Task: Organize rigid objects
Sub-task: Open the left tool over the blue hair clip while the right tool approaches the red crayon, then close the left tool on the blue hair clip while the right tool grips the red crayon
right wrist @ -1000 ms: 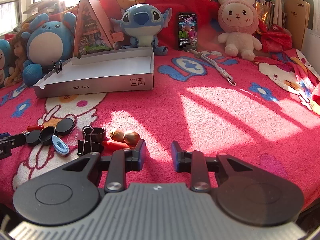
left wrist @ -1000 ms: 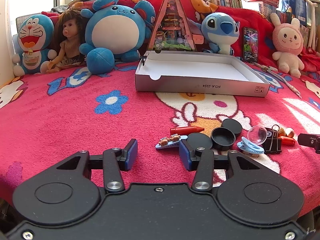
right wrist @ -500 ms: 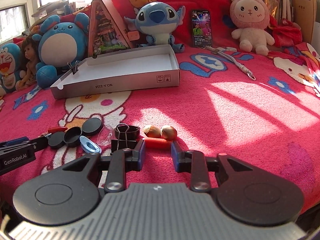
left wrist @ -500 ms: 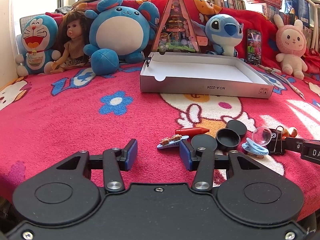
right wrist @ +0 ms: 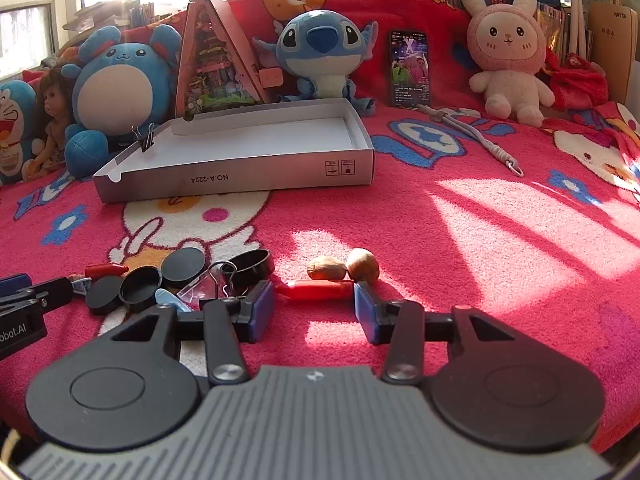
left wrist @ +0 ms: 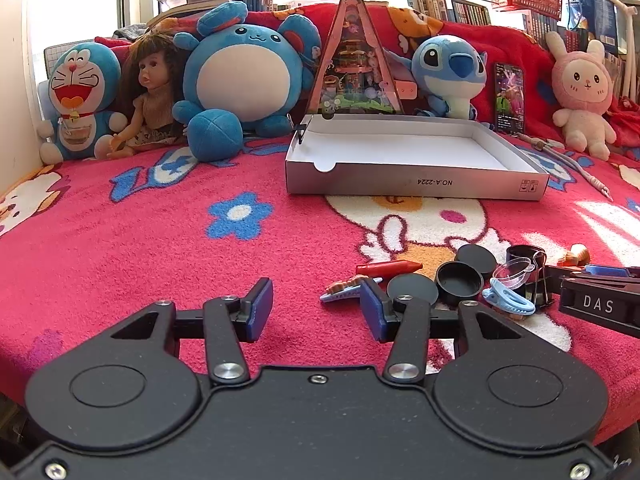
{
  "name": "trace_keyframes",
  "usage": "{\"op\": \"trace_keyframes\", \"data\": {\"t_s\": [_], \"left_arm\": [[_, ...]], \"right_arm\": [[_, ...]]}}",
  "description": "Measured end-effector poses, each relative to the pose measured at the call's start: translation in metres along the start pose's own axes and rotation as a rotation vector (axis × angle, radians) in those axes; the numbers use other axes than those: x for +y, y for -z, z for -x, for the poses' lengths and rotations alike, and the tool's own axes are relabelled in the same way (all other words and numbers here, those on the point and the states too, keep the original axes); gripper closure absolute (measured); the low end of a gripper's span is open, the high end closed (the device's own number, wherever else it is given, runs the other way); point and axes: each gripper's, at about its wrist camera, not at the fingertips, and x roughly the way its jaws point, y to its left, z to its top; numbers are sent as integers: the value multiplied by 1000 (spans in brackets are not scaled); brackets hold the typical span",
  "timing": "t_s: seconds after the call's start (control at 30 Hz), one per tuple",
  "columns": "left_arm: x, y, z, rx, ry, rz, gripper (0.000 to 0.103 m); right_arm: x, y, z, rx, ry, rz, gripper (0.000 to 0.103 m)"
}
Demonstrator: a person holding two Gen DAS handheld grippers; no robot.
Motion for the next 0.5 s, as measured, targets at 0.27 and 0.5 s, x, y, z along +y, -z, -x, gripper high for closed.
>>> {"op": "trace_keyframes", "data": {"t_s": [0.27, 0.5], "left_arm": [[-3, -4, -4, 16, 22, 52, 52], [0, -3, -10, 16, -15, 39, 53]], "right_arm": [[7, 2, -3, -19, 13, 37, 32], [5, 3, -2, -23, 8, 29, 32]]}}
